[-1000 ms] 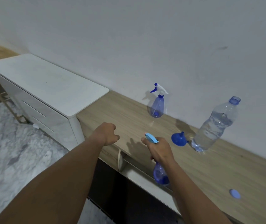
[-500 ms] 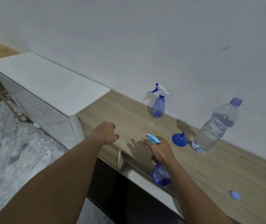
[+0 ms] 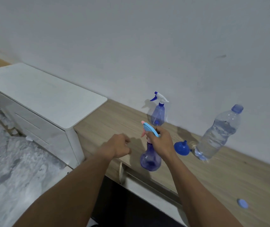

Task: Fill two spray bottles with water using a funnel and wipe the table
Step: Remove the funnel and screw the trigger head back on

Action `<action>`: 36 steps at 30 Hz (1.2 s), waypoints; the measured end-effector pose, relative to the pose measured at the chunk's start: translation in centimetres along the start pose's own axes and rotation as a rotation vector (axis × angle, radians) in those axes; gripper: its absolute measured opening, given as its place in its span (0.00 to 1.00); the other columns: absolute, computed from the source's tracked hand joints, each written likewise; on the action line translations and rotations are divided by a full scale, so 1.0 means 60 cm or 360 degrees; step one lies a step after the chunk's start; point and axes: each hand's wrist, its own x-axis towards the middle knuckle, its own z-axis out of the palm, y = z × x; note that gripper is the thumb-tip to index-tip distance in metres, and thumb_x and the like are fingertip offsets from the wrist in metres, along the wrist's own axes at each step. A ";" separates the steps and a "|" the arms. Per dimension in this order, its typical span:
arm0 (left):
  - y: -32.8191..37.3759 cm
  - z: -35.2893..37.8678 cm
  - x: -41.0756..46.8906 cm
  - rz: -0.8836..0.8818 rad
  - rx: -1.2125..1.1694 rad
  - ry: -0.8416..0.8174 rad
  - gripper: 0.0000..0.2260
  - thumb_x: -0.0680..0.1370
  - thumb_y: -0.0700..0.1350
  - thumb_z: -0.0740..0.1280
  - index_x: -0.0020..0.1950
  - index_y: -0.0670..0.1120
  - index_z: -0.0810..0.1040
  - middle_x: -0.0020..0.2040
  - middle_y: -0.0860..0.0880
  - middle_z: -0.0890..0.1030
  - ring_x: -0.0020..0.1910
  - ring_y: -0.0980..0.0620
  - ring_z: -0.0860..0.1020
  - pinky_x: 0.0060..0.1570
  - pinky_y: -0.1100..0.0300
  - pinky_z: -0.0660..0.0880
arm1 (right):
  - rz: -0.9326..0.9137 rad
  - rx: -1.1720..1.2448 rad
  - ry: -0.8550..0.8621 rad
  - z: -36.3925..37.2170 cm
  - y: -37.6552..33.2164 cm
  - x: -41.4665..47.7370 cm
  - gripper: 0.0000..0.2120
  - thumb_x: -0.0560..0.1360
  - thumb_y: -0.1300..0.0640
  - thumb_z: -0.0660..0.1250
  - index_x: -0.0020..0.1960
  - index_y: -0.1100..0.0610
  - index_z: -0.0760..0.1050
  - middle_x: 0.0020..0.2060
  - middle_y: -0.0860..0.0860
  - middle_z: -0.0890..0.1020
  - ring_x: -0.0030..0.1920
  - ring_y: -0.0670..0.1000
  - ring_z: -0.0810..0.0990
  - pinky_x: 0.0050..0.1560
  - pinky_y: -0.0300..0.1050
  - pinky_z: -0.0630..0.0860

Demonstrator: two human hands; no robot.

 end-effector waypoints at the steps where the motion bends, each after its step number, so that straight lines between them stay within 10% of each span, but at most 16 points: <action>1: 0.003 0.001 0.006 0.0004 -0.0059 -0.0046 0.27 0.70 0.45 0.75 0.69 0.46 0.76 0.65 0.49 0.79 0.60 0.51 0.78 0.57 0.64 0.73 | -0.0028 -0.0014 0.0001 0.006 -0.005 0.010 0.08 0.78 0.55 0.69 0.39 0.49 0.79 0.31 0.46 0.80 0.32 0.42 0.77 0.35 0.40 0.73; 10: -0.025 -0.055 0.101 0.0305 -0.0320 -0.0075 0.31 0.67 0.46 0.80 0.68 0.49 0.75 0.58 0.53 0.79 0.54 0.55 0.77 0.54 0.61 0.72 | -0.0063 -0.0083 0.0085 0.072 -0.044 0.121 0.07 0.77 0.58 0.69 0.53 0.52 0.84 0.42 0.45 0.84 0.40 0.38 0.80 0.40 0.29 0.73; 14: -0.051 -0.078 0.173 0.0403 -0.0375 -0.0034 0.19 0.63 0.47 0.78 0.51 0.57 0.77 0.50 0.51 0.82 0.48 0.50 0.81 0.51 0.55 0.79 | -0.0040 -0.0048 0.0195 0.108 -0.052 0.183 0.08 0.75 0.62 0.70 0.51 0.52 0.78 0.45 0.46 0.84 0.45 0.43 0.82 0.46 0.34 0.76; 19: -0.078 -0.074 0.284 0.0514 -0.0294 0.0025 0.10 0.75 0.42 0.73 0.55 0.47 0.77 0.49 0.49 0.80 0.45 0.55 0.78 0.37 0.72 0.67 | 0.0018 -0.0130 0.0374 0.153 -0.028 0.268 0.12 0.76 0.65 0.67 0.49 0.48 0.75 0.45 0.46 0.82 0.44 0.43 0.82 0.41 0.30 0.75; 27: -0.140 -0.030 0.459 0.0473 0.0076 0.0107 0.20 0.70 0.62 0.60 0.62 0.64 0.69 0.51 0.60 0.81 0.48 0.55 0.80 0.52 0.56 0.78 | 0.0064 -0.0369 0.0534 0.212 0.046 0.400 0.10 0.81 0.63 0.63 0.54 0.48 0.73 0.49 0.50 0.80 0.47 0.44 0.80 0.40 0.29 0.75; 33: -0.113 -0.019 0.522 0.0536 -0.0269 0.0044 0.17 0.75 0.45 0.72 0.62 0.57 0.76 0.54 0.59 0.77 0.51 0.57 0.74 0.50 0.70 0.64 | 0.0050 -0.0459 0.0616 0.220 0.060 0.468 0.08 0.81 0.62 0.64 0.57 0.51 0.74 0.51 0.49 0.79 0.48 0.44 0.78 0.44 0.29 0.74; 36: -0.115 -0.022 0.540 0.0529 -0.0222 0.0157 0.15 0.73 0.58 0.68 0.60 0.64 0.74 0.53 0.62 0.81 0.51 0.57 0.79 0.56 0.61 0.73 | 0.0051 -0.0512 0.0574 0.219 0.055 0.492 0.12 0.81 0.64 0.63 0.61 0.52 0.74 0.55 0.51 0.78 0.49 0.45 0.77 0.42 0.28 0.72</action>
